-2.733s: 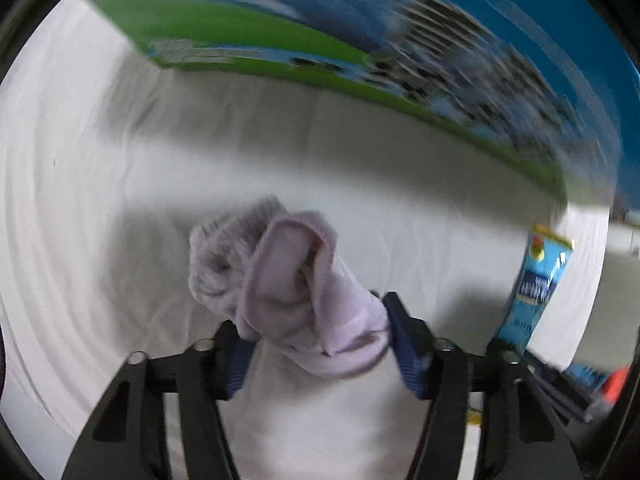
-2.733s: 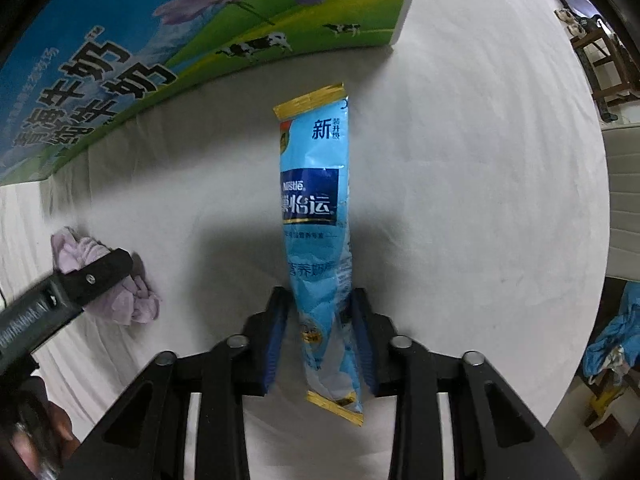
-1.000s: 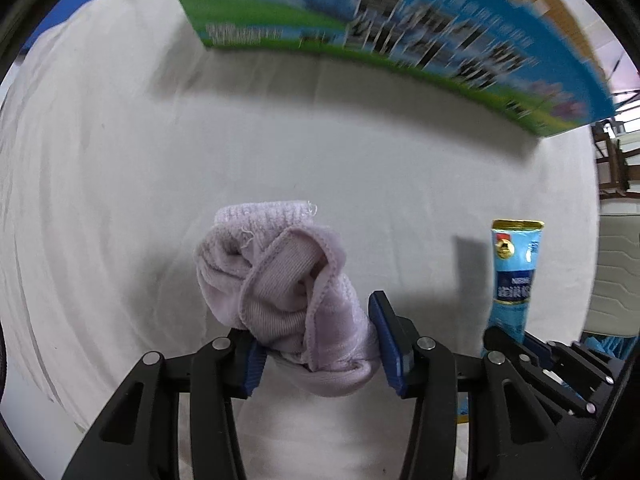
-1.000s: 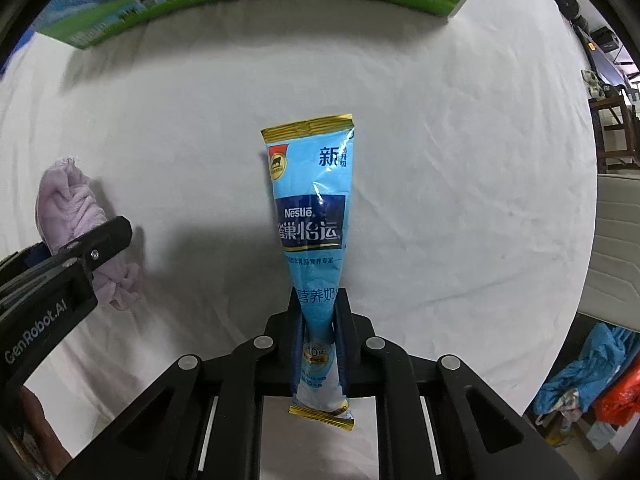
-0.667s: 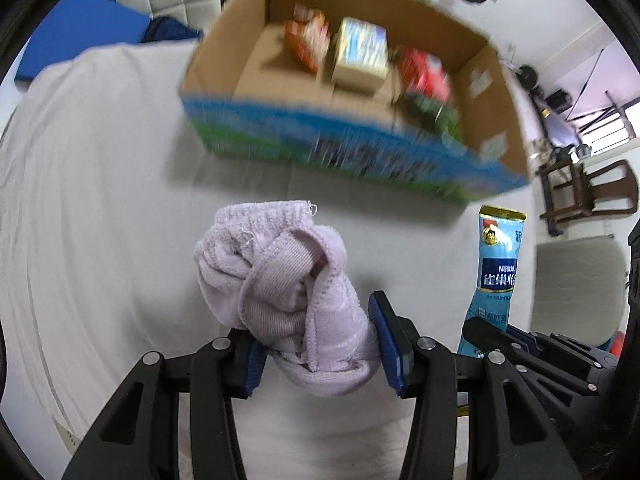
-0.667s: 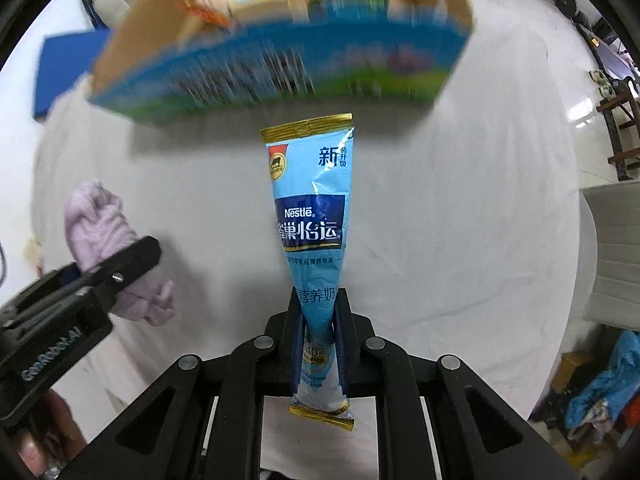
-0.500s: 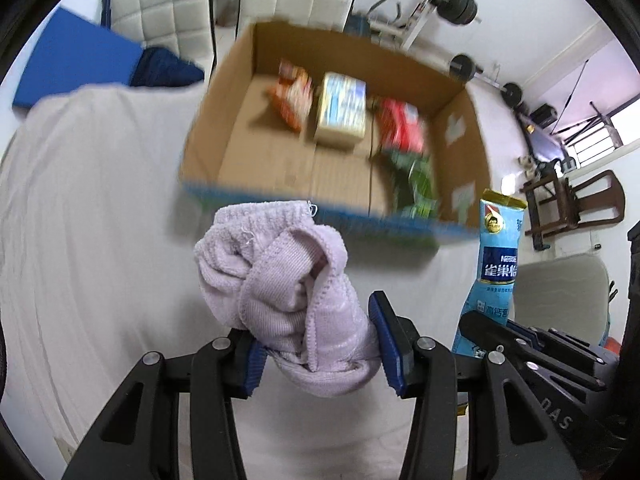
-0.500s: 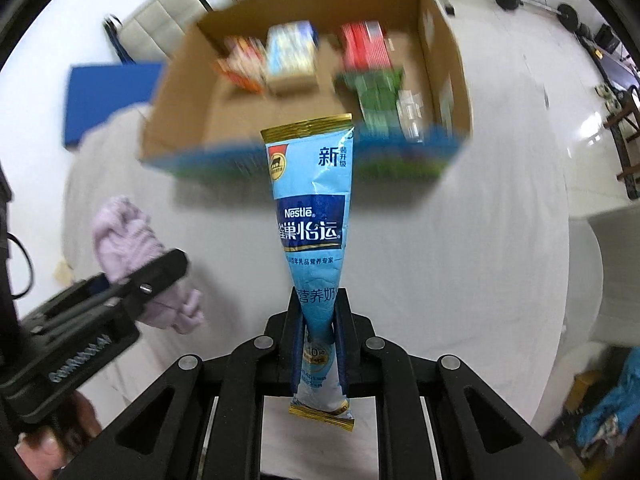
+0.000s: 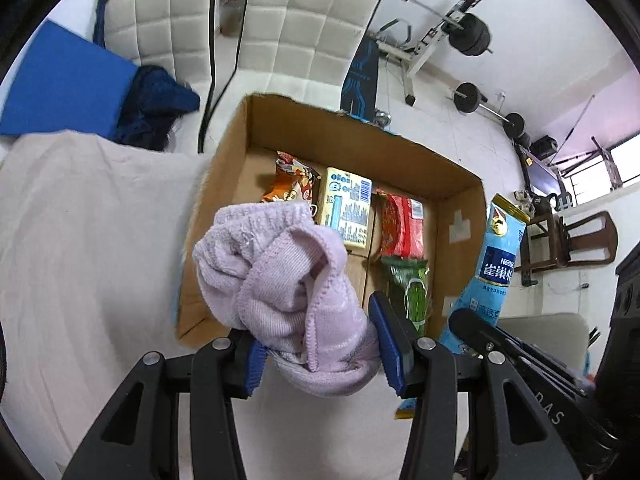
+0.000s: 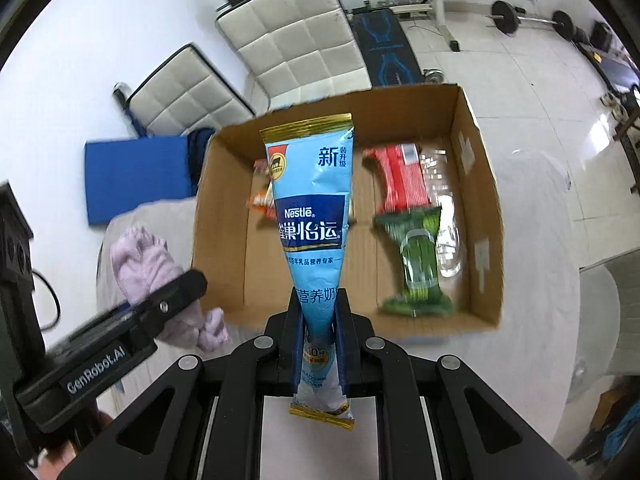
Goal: Organize soft objects
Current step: 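Carry towel and tube into the box and open both tools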
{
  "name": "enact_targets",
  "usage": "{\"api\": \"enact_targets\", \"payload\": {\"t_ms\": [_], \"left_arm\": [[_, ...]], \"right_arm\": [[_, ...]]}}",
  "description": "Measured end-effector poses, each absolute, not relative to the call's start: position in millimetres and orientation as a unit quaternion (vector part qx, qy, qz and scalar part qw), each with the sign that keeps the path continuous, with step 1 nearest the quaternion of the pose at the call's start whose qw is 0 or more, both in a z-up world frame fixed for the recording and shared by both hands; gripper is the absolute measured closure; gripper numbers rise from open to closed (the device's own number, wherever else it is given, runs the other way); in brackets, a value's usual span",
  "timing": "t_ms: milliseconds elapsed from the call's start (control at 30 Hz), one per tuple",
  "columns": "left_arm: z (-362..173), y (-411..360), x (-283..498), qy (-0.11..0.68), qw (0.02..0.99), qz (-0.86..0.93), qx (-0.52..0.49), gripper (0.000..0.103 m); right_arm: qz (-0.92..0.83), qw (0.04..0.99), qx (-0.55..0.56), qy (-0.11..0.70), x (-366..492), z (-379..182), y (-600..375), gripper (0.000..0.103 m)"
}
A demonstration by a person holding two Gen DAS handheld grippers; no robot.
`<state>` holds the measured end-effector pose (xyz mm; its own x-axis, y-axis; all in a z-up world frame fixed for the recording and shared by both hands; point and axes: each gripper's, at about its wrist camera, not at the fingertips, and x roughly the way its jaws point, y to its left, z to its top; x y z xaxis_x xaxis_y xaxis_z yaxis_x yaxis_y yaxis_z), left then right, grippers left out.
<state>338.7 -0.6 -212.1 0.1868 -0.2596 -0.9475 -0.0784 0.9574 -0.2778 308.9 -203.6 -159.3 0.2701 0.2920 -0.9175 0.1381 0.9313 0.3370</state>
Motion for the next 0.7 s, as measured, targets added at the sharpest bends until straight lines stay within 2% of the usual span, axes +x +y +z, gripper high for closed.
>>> {"api": "enact_targets", "payload": {"t_ms": [400, 700], "left_arm": [[-310.4, 13.1, 387.9, 0.698, 0.682, -0.033, -0.216, 0.058], [-345.2, 14.3, 385.8, 0.719, 0.659, -0.025, -0.221, 0.057]], "right_arm": [[-0.019, 0.731, 0.271, 0.625, 367.8, -265.2, -210.5, 0.089], [-0.032, 0.712, 0.268, 0.648, 371.2, -320.5, -208.0, 0.089]]}}
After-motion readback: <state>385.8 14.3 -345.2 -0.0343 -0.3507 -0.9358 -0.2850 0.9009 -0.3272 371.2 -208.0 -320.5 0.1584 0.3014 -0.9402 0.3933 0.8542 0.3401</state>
